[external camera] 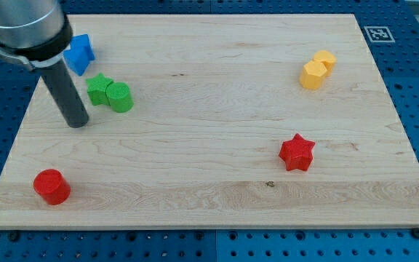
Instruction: Nudge the blue triangle along with the blue cube up a bit
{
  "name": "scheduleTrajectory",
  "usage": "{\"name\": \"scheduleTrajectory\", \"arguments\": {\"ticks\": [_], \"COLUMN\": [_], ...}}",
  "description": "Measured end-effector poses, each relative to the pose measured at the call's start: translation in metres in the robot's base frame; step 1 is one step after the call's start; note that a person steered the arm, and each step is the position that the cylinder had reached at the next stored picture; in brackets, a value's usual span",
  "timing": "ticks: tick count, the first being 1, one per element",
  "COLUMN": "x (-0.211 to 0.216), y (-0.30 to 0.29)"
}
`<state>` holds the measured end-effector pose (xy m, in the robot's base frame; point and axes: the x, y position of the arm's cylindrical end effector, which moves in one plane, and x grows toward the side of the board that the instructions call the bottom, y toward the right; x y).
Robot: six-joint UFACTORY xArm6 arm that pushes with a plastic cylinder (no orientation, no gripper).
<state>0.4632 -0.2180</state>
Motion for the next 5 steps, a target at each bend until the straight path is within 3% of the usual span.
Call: {"name": "scheduleTrajectory", "arguments": {"ticks": [2,5], "x": [-0.024,-0.141], "y": [-0.036,-0.044]}}
